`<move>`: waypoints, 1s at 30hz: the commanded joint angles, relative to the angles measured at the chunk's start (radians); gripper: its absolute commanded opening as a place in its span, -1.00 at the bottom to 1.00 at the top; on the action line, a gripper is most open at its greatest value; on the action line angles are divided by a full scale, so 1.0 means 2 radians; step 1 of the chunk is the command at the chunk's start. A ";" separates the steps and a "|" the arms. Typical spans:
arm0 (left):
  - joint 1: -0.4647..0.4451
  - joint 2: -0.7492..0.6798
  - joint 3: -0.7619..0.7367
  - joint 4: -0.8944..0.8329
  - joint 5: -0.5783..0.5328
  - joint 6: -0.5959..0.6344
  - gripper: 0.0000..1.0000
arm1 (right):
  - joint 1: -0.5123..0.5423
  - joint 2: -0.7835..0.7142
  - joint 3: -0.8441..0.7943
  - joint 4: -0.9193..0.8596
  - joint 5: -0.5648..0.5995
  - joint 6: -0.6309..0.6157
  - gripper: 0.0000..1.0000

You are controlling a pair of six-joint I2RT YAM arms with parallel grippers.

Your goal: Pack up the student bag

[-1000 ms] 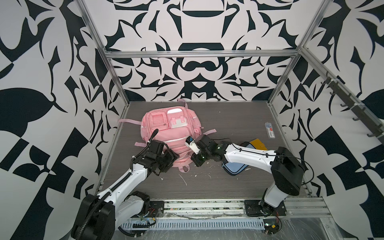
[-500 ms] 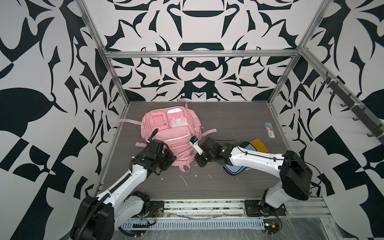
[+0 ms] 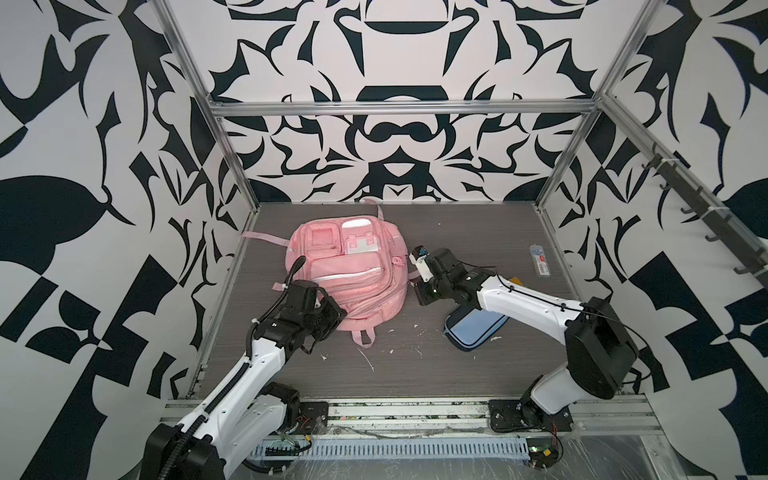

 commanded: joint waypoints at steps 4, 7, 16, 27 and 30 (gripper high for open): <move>0.010 -0.025 -0.002 -0.053 -0.035 0.023 -1.00 | -0.045 0.022 0.026 0.011 0.049 -0.022 -1.00; 0.010 -0.038 -0.003 -0.069 -0.037 0.031 -1.00 | -0.060 0.038 0.030 0.026 0.046 -0.025 -1.00; 0.010 -0.073 -0.014 -0.096 -0.036 0.035 -1.00 | -0.078 0.099 0.071 0.049 0.049 -0.041 -1.00; 0.010 -0.077 -0.014 -0.099 -0.006 0.052 -1.00 | -0.089 0.119 0.071 0.071 0.001 -0.059 -1.00; 0.010 -0.062 -0.006 -0.100 0.006 0.070 -0.91 | -0.087 0.096 0.040 0.085 -0.035 -0.077 -0.85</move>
